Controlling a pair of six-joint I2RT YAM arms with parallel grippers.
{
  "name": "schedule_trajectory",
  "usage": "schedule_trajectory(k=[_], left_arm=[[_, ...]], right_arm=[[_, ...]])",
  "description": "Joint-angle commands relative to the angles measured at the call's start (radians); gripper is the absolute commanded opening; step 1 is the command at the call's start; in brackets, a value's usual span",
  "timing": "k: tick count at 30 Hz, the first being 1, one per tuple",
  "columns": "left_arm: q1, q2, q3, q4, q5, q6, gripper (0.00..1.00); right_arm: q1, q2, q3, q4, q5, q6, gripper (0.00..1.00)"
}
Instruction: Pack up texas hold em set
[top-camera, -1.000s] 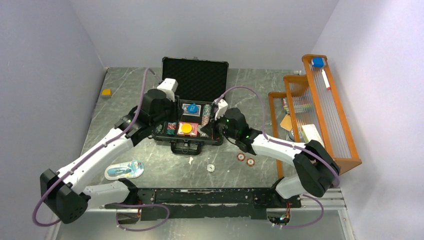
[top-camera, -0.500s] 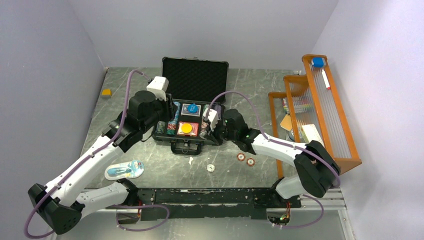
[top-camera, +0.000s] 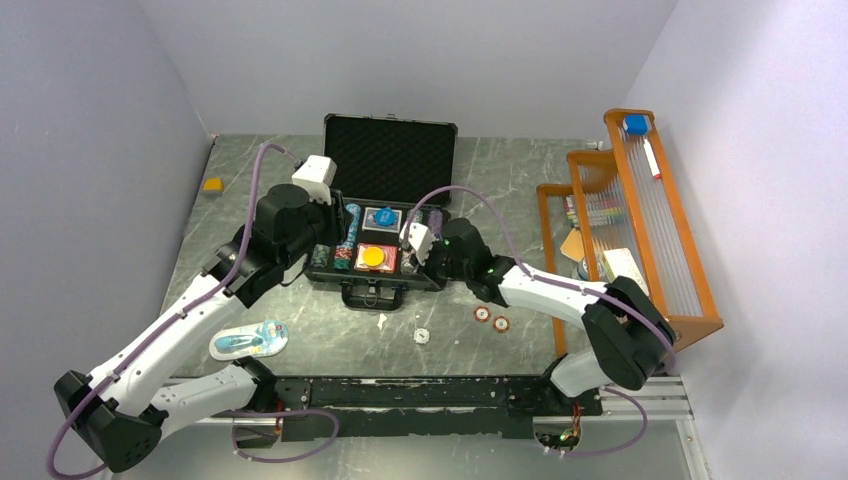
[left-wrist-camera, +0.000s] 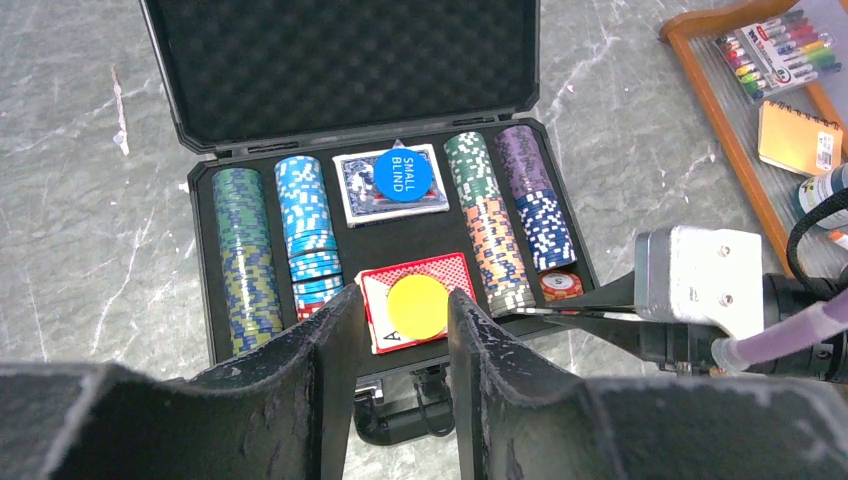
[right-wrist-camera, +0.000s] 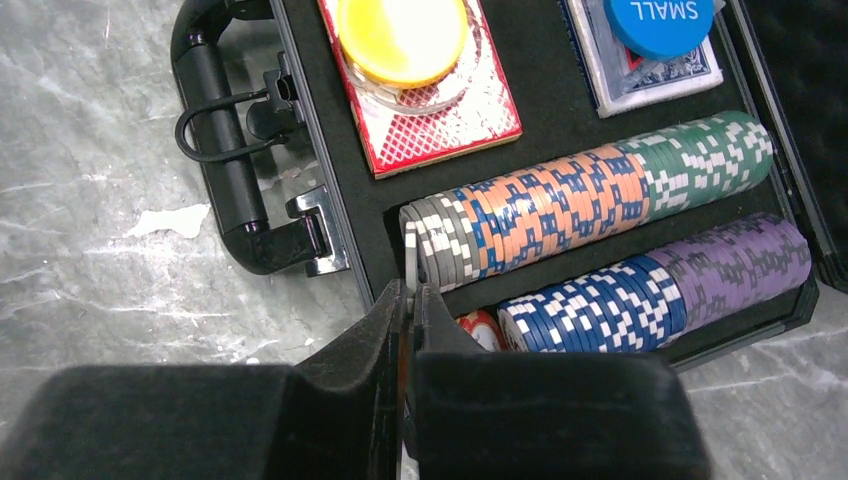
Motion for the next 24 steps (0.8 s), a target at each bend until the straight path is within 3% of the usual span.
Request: schedule_trajectory(k=[1,6,12,15,24], left_arm=[[0.006,0.003,-0.002,0.009,-0.016,0.011,0.41],[0.006,0.006,-0.003,0.017,-0.009,0.012,0.41],[0.006,0.011,0.000,0.012,-0.013,0.013,0.41],[0.007,0.008,0.001,0.012,-0.019,0.010,0.41],[0.010,-0.019,-0.006,0.019,-0.033,-0.016,0.44]], right_arm=[[0.021,0.019,0.023,0.011,0.032,-0.091,0.07],[0.032,0.025,0.006,0.062,0.041,-0.094,0.14],[0.039,0.004,-0.001,0.097,0.102,-0.020,0.38],[0.040,-0.039,-0.003,0.096,0.109,0.057,0.44],[0.040,-0.130,0.139,-0.271,0.217,0.513,0.51]])
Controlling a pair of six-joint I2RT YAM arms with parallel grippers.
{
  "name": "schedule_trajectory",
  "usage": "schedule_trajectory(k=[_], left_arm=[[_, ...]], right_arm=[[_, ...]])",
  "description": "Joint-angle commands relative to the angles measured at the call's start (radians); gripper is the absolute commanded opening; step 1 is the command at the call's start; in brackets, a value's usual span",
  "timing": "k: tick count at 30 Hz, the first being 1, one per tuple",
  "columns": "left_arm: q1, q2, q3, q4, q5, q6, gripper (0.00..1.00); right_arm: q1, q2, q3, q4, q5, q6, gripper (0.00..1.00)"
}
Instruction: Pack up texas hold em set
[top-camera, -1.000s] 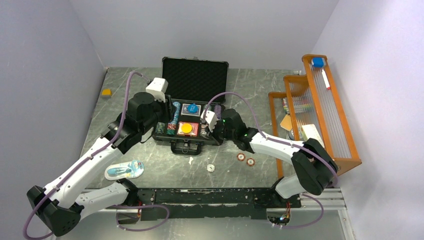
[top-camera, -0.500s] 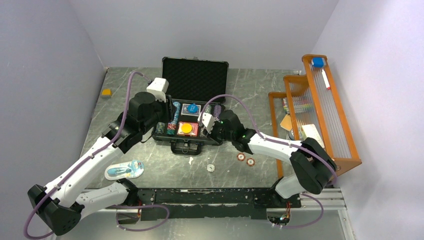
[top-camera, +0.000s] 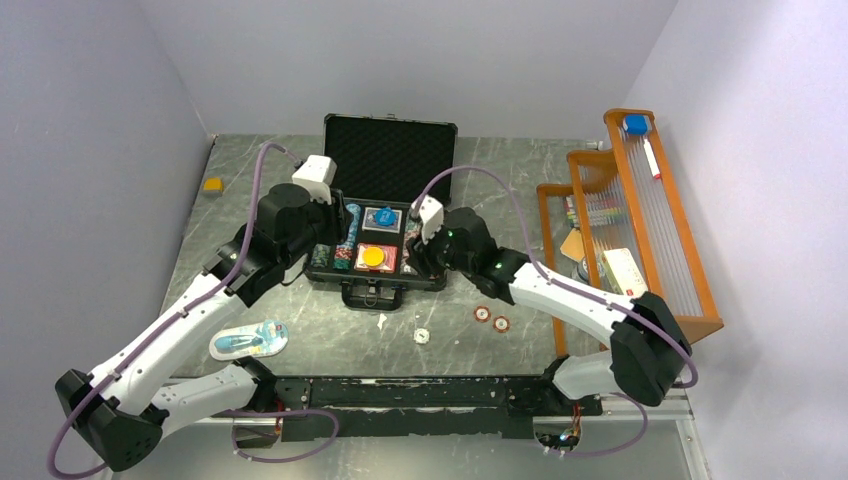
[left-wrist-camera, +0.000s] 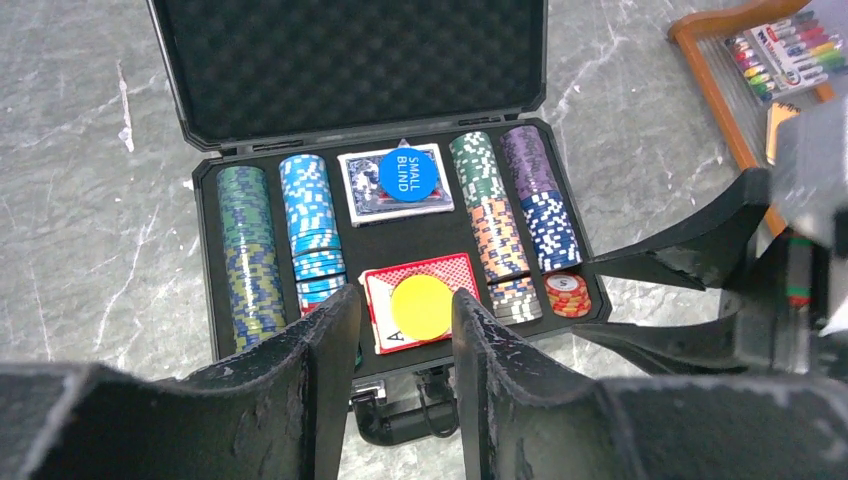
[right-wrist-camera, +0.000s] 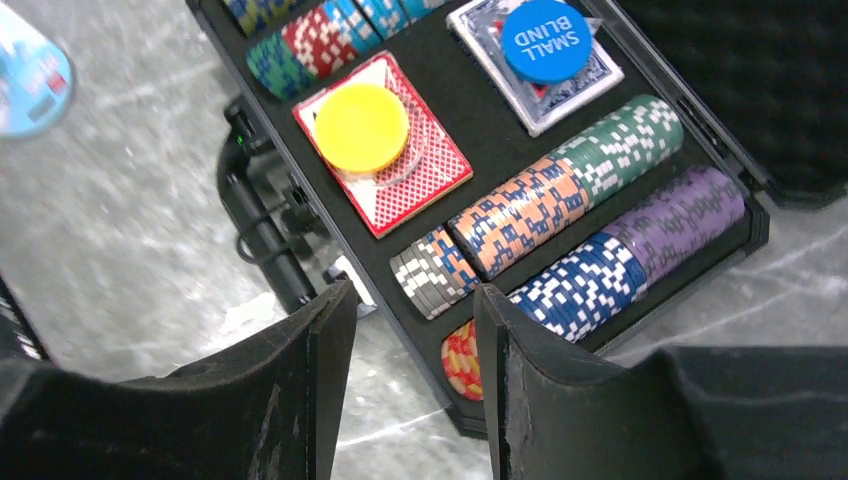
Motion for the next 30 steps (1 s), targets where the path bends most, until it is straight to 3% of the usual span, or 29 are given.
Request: schedule_trajectory(k=[1,7,10,12,15,19,30], left_arm=[[0.007,-0.031,-0.006,0.019,-0.023,-0.020,0.45],[0.007,-0.044,-0.018,0.019,-0.015,-0.056,0.56],[0.008,-0.055,-0.025,0.014,-0.029,-0.074,0.66],[0.007,-0.063,-0.030,0.016,-0.034,-0.079,0.78],[0.008,-0.073,-0.035,0.018,-0.036,-0.080,0.83],[0.007,-0.077,-0.038,0.016,-0.044,-0.079,0.83],[0.008,-0.088,-0.053,0.018,-0.065,-0.071,0.83]], right_arm=[[0.004,-0.042,0.075,-0.247,0.090,0.304,0.51],[0.085,-0.051,0.063,-0.454,0.189,0.454,0.62],[0.182,-0.019,0.075,-0.548,0.285,0.523,0.73],[0.239,0.033,0.094,-0.600,0.321,0.564,0.78],[0.296,0.108,0.122,-0.654,0.357,0.609,0.82],[0.333,0.180,0.147,-0.665,0.350,0.638,0.82],[0.338,0.342,0.236,-0.684,0.299,0.648,0.68]])
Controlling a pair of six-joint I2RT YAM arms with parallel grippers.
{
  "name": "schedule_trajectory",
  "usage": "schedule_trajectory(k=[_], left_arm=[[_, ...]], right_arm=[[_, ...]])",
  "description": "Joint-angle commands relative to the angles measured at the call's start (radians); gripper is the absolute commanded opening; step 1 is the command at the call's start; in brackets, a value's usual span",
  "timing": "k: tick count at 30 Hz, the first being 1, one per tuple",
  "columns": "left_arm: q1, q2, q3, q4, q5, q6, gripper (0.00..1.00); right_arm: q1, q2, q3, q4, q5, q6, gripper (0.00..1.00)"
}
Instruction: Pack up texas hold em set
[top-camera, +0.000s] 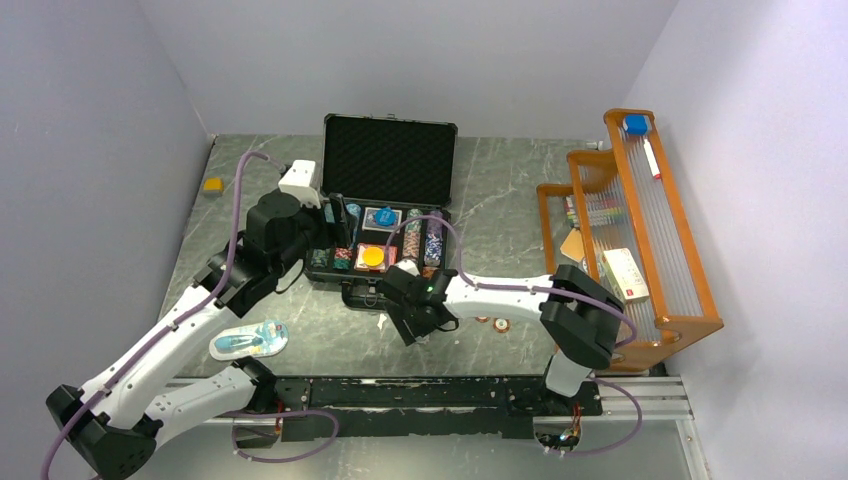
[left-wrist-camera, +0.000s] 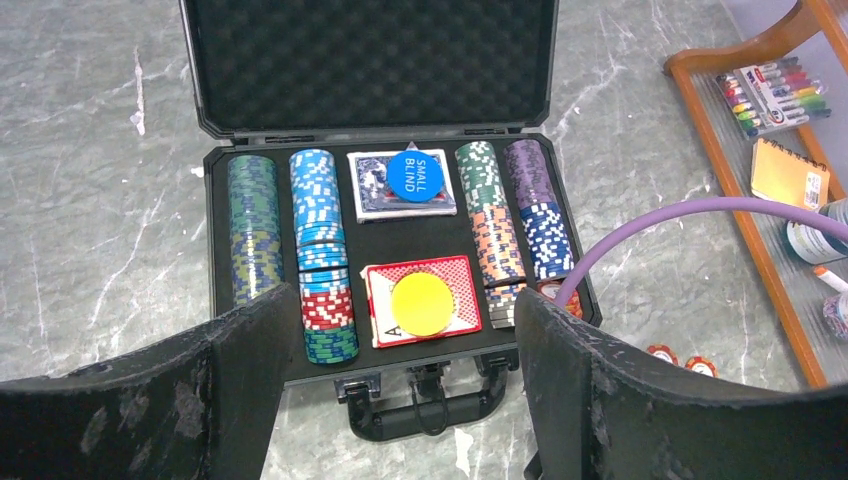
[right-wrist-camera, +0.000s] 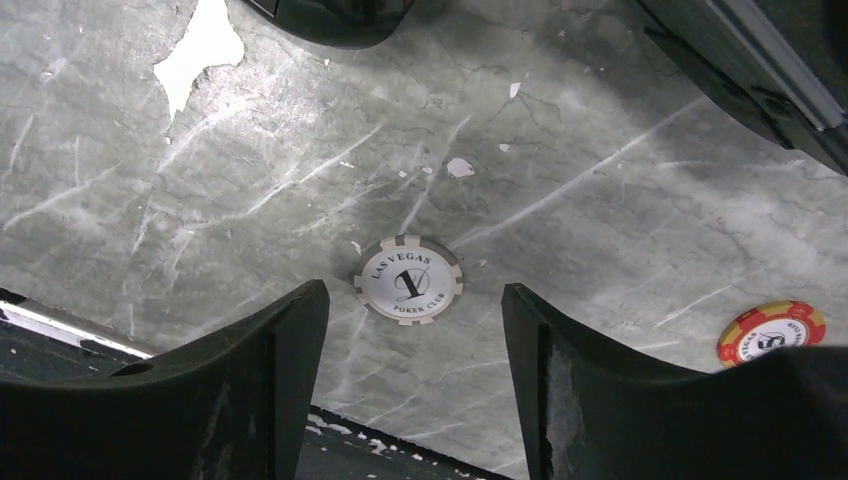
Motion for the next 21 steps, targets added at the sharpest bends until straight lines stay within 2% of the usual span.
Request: schedule_trajectory(k=[1,16,21], left_arm=[[0.008,-0.015,-0.013,0.018,-0.024,0.000,0.83],[0.007,-0.009,-0.015,0.017,-0.025,0.002,0.83],[0.007,-0.010,-0.018,0.014,-0.019,-0.009,0.84]], right_arm=[[0.005,0.035,0.033,-0.018,-0.009,0.013,0.67],[0.002,0.108,0.006,-0.003,-0.028,0.030,0.44],[0.000,0.090,0.013,-0.009,0.028,0.057,0.43]])
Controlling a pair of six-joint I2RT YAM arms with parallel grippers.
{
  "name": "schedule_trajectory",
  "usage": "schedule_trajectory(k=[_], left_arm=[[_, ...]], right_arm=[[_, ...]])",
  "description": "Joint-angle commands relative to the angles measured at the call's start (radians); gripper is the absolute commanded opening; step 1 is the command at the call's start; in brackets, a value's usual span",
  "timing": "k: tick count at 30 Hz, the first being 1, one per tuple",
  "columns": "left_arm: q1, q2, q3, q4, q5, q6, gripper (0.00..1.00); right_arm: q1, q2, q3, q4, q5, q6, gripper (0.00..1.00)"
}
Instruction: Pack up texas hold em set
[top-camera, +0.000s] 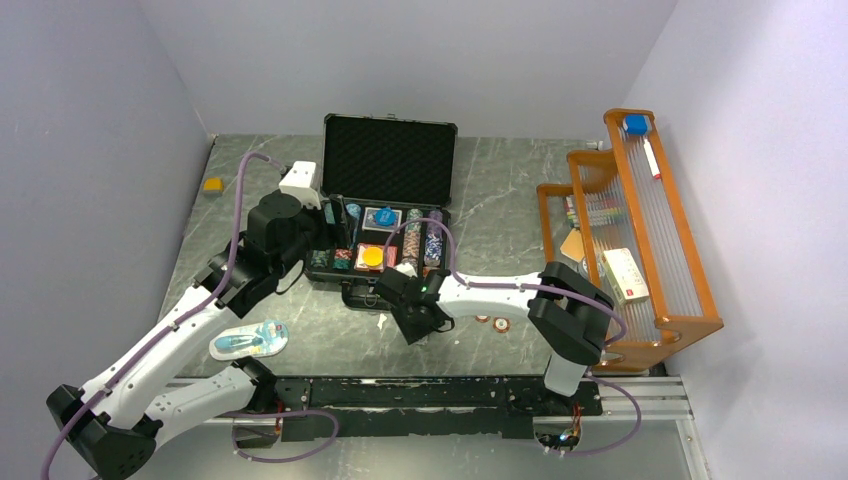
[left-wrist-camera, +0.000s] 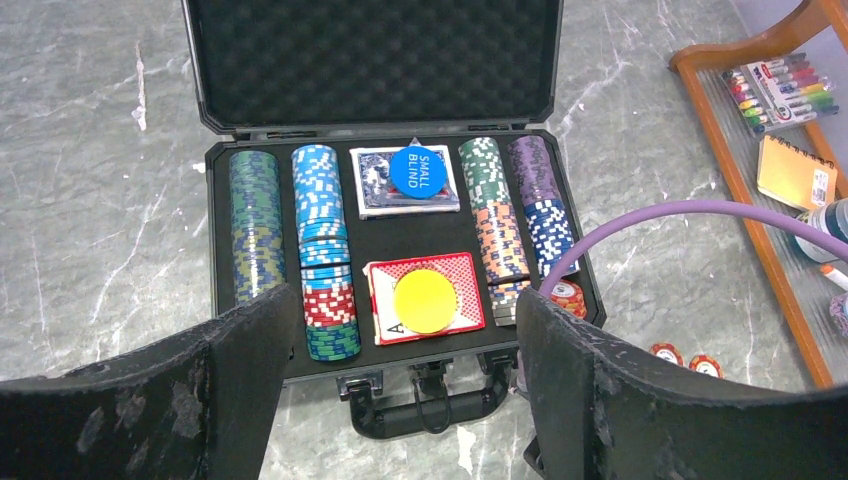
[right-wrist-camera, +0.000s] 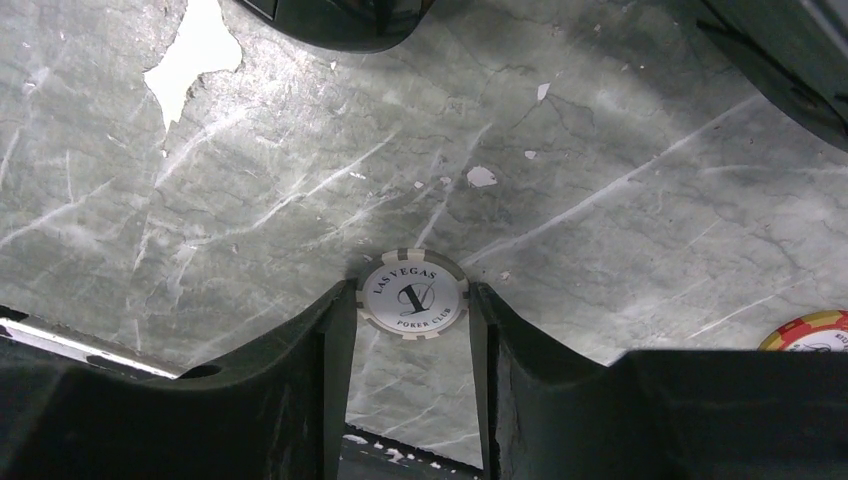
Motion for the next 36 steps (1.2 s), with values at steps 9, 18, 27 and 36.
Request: schedule_trajectory(k=[9,18,27,36], left_arm=[[0.008,0.001,-0.065,0.041,0.059,-0.118,0.87],[0.008,0.022,-0.196,0.208,0.338,-0.142,0.87],[-0.056,0.133,-0.376,0.608,0.546,-0.245,0.82],[-0.150,0.305,-0.430,0.893,0.494,-0.339,0.70]], right_arm=[[-0.041,-0.150,-0.030,0.014,0.090,0.057,0.43],[-0.147,-0.344,-0.146,0.138,0.043,0.114,0.44],[-0.321,-0.546,-0.275,0.351,-0.019,0.287,0.44],[-0.383,-0.599,-0.369,0.544,-0.103,0.508,0.45]])
